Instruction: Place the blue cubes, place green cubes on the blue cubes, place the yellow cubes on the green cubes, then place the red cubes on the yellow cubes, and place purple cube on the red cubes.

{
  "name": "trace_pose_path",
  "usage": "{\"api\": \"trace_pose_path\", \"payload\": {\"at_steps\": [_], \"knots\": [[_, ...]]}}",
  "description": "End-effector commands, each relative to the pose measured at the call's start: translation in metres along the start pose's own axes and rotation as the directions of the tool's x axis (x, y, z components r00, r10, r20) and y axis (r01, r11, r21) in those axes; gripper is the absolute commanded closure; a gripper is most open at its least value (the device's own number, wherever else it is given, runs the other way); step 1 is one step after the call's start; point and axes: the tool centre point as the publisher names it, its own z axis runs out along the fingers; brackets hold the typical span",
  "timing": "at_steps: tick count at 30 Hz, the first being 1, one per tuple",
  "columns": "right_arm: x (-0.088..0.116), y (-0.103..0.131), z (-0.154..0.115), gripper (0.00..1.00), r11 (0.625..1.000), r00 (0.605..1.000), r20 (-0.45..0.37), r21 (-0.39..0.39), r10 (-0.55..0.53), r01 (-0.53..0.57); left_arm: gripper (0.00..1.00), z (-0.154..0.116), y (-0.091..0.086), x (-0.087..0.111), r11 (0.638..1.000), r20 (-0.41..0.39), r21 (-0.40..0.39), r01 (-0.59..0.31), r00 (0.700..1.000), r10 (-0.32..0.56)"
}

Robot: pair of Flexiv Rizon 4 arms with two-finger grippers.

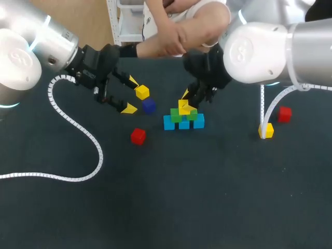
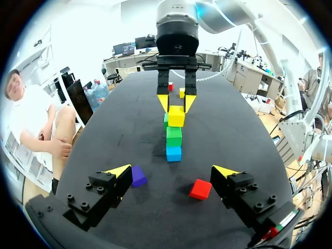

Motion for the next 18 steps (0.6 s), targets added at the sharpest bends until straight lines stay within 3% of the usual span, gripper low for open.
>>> {"api": "trace_pose_path", "payload": {"at_steps": [1,18], "knots": [[0.0017,-0.0036,0.0016,1.0,1.0,1.0,-0.001,-0.001,0.006,-0.006,0.0,0.0001,0.0021,0.0003,1.0,-0.001,0.005,0.0,1.0,0.0],[0.0017,-0.0052,0.0018,1.0,1.0,1.0,-0.004,0.005,0.013,-0.013,0.0,0.0001,0.0021,0.0003,1.0,-0.001,0.005,0.0,1.0,0.0]]}}
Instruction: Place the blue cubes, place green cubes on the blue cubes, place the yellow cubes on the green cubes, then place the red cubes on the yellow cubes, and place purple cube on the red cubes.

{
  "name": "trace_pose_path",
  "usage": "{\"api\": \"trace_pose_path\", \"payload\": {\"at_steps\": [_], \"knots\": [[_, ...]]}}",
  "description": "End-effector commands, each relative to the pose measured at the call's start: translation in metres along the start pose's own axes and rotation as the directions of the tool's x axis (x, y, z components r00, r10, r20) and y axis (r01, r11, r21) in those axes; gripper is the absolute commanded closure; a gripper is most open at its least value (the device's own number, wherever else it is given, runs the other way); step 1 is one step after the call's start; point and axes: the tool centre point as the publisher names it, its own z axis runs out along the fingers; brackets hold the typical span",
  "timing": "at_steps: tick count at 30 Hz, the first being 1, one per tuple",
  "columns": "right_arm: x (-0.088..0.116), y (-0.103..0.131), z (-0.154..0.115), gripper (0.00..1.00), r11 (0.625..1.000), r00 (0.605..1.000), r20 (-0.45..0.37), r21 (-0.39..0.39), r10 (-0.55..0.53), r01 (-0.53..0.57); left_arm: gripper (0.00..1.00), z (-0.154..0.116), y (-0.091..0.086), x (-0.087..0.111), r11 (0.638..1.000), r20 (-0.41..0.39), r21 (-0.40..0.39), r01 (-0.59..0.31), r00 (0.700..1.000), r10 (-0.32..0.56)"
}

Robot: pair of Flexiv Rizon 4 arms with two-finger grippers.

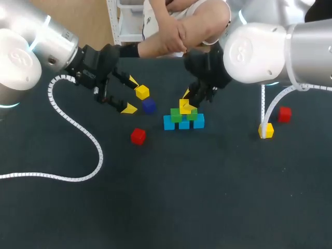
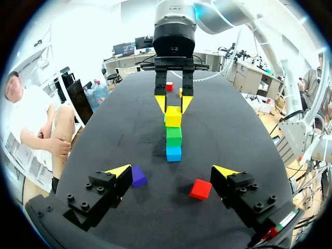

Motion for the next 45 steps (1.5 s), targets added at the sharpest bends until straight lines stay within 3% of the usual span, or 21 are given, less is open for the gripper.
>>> {"api": "trace_pose_path", "payload": {"at_steps": [1,45], "knots": [[-0.002,-0.0004,0.0011,1.0,1.0,1.0,-0.001,-0.001,-0.001,0.001,0.0,0.0001,0.0021,0.0003,1.0,-0.001,0.005,0.0,1.0,0.0],[-0.0013,-0.0029,0.0036,1.0,1.0,1.0,-0.013,-0.009,-0.006,0.006,0.0,0.0001,0.0021,0.0003,1.0,-0.001,0.005,0.0,1.0,0.0]]}}
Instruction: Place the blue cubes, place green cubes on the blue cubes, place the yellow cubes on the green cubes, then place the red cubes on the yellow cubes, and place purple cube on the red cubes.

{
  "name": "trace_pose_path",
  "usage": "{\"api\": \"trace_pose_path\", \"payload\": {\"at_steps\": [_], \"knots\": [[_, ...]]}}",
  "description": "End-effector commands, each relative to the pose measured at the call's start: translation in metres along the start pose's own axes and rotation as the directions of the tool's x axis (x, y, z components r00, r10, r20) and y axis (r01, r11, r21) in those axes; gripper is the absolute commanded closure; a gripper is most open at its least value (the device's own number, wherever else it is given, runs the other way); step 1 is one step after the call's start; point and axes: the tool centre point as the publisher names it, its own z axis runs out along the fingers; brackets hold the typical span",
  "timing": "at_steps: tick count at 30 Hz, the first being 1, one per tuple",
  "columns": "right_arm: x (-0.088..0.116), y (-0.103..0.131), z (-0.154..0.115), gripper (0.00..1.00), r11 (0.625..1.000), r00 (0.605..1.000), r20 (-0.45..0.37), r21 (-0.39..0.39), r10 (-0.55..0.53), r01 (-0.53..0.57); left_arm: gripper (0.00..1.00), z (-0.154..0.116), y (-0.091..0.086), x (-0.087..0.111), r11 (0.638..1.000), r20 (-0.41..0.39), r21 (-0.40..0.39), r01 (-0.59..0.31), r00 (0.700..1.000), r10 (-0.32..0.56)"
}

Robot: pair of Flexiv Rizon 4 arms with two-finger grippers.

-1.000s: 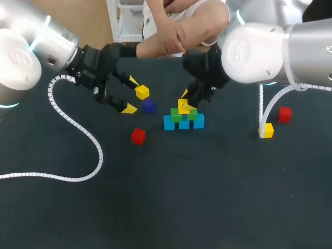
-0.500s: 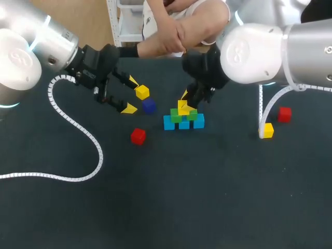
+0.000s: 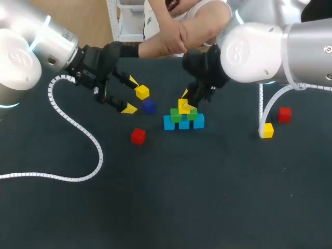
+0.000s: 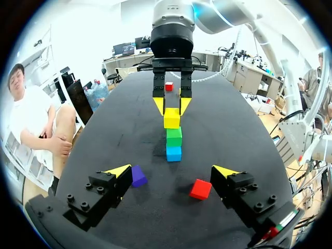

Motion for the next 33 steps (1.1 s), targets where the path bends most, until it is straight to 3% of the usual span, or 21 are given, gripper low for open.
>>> {"api": "trace_pose_path", "payload": {"at_steps": [1,4,6,11,12,14,17,33], "knots": [[-0.001,0.0,0.001,1.0,1.0,1.0,0.0,-0.004,-0.002,0.002,0.0,0.0,0.002,0.0,1.0,-0.001,0.005,0.0,1.0,0.0],[-0.001,-0.001,0.001,1.0,1.0,1.0,-0.001,-0.004,-0.003,0.003,0.0,0.0,0.002,0.0,1.0,-0.001,0.005,0.0,1.0,0.0],[-0.002,-0.001,0.001,0.92,1.0,1.0,-0.001,-0.004,-0.004,0.004,0.0,0.0,0.002,0.0,1.0,-0.001,0.005,0.0,1.0,0.0],[-0.002,-0.001,0.002,0.88,1.0,1.0,0.003,-0.003,0.0,0.0,0.0,0.0,0.002,0.0,1.0,-0.001,0.005,0.0,1.0,0.0],[-0.003,-0.001,0.001,0.7,1.0,1.0,0.004,-0.003,0.0,0.0,0.0,0.0,0.002,0.0,1.0,-0.001,0.005,0.0,1.0,0.0],[-0.003,-0.001,0.001,0.51,1.0,1.0,0.003,-0.004,-0.002,0.002,0.0,0.0,0.002,0.0,1.0,-0.001,0.005,0.0,1.0,0.0],[-0.002,-0.001,0.0,0.02,1.0,1.0,0.001,-0.005,-0.001,0.001,0.0,0.0,0.002,0.0,1.0,-0.001,0.005,0.0,1.0,0.0],[0.003,-0.001,-0.021,0.0,1.0,0.998,0.068,0.012,-0.014,0.013,0.0,0.0,0.002,0.0,1.0,-0.001,0.005,0.0,1.0,0.0]]}}
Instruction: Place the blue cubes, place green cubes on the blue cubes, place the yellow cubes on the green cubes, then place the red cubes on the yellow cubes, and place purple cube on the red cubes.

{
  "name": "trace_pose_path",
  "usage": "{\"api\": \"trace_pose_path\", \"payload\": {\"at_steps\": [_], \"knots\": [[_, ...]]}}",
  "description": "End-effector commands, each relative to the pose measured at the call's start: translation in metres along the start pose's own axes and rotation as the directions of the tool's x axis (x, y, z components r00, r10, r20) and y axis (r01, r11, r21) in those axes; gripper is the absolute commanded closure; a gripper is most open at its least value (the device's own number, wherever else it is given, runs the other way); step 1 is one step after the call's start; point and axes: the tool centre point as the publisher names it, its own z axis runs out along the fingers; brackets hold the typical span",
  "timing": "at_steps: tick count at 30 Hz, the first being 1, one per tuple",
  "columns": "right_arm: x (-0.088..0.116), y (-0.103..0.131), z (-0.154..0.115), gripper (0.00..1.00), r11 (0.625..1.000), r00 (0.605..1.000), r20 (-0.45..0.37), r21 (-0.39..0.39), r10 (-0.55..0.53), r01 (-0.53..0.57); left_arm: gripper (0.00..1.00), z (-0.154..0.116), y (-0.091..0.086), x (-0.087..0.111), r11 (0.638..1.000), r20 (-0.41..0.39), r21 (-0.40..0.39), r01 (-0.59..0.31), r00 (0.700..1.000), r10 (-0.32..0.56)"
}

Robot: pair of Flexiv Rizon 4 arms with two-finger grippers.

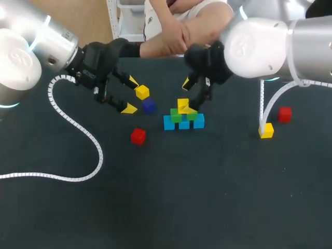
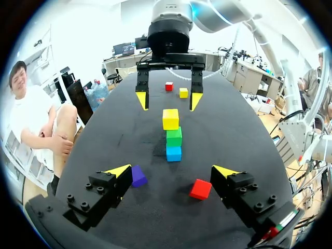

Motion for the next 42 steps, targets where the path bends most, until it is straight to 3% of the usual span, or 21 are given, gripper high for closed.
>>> {"api": "trace_pose_path", "payload": {"at_steps": [1,9,20,27,33,38,42], "knots": [[0.007,0.007,-0.013,0.0,1.0,0.999,0.037,-0.003,-0.017,0.017,0.0,0.0,0.002,0.0,1.0,-0.001,0.005,0.0,1.0,0.0],[0.028,0.011,-0.043,0.0,0.999,0.998,0.066,0.041,-0.024,0.021,0.0,0.0,0.002,0.0,1.0,-0.001,0.005,0.0,1.0,0.0],[0.08,0.021,-0.079,0.0,0.996,0.998,0.059,0.085,0.033,-0.038,0.0,0.0,0.002,0.0,1.0,-0.001,0.005,0.0,1.0,0.0],[0.117,0.04,-0.09,0.0,0.998,0.998,0.032,0.041,0.045,-0.047,0.0,0.0,0.002,0.0,1.0,-0.001,0.005,0.0,1.0,0.0],[0.161,0.059,-0.105,0.0,0.997,0.998,0.023,0.044,0.063,-0.064,0.0,0.0,0.002,0.0,1.0,-0.001,0.005,0.0,1.0,0.0],[0.186,0.066,-0.109,0.0,1.0,1.0,0.005,0.008,0.031,-0.031,0.0,0.0,0.002,0.0,1.0,-0.001,0.005,0.0,1.0,0.0],[0.195,0.067,-0.107,0.0,1.0,1.0,-0.022,-0.007,-0.009,0.009,0.0,0.0,0.002,0.0,1.0,-0.001,0.005,0.0,1.0,0.0]]}}
